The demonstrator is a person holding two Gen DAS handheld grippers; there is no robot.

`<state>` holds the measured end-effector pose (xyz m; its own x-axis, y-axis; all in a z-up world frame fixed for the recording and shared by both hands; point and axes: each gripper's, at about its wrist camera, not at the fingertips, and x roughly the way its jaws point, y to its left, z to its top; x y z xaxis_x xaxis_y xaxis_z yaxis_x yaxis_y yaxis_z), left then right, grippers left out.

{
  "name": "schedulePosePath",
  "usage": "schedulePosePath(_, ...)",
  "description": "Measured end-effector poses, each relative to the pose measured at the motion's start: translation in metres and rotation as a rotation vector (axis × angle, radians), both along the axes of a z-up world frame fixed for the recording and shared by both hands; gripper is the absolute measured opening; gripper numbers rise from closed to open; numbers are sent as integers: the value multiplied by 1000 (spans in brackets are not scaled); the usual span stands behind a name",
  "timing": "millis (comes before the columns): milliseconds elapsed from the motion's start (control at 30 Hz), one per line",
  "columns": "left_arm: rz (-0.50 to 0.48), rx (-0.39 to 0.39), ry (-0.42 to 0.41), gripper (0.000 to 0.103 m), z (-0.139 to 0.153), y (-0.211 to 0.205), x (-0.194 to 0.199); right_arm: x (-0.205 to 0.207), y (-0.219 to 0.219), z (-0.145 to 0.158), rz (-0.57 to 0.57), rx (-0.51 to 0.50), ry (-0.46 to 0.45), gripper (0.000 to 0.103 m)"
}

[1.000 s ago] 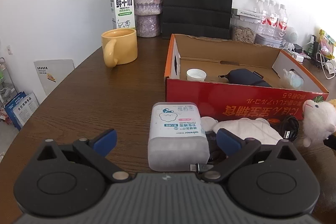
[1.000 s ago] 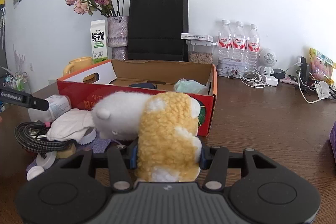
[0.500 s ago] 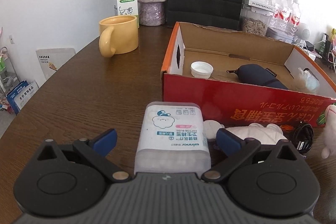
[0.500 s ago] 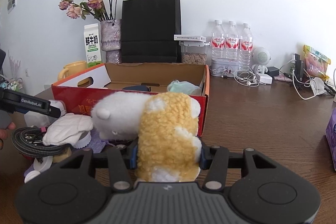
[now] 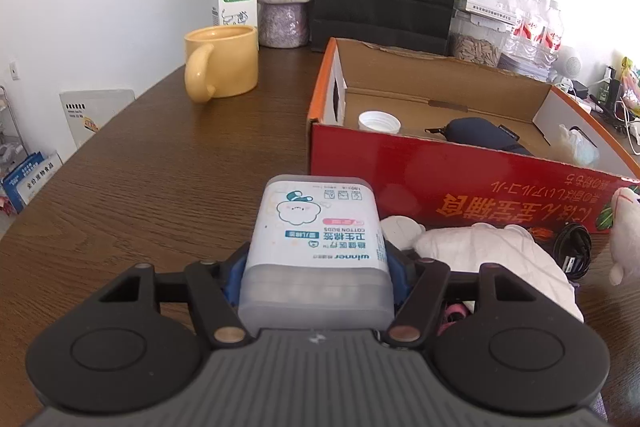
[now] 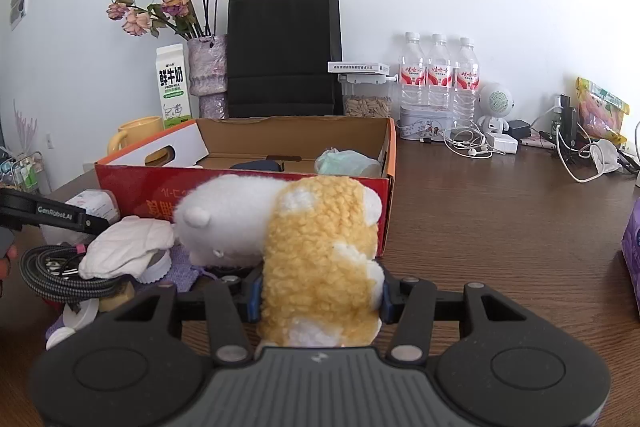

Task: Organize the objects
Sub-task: 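Carry the plush dog and cotton-pad box into the cardboard box and open both tools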

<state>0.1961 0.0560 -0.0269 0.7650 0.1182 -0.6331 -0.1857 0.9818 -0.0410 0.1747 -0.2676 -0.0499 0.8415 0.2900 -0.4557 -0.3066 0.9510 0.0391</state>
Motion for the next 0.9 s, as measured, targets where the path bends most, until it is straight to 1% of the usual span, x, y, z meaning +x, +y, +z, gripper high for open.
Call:
schedulePosePath(400, 15, 25, -78, 66, 12, 6, -30, -3, -2, 1, -9, 11, -7, 49)
schedulePosePath(567, 20, 77, -143, 66, 24, 2, -47, -6, -1, 1, -15, 9, -20, 49)
schedulePosePath(667, 14, 86, -173, 66, 32, 1, -55, -11, 0, 3, -12, 10, -35, 49)
schedulePosePath(900, -21, 86, -221, 66, 45, -10, -70, -18, 5, 4, 8, 25, -26, 49)
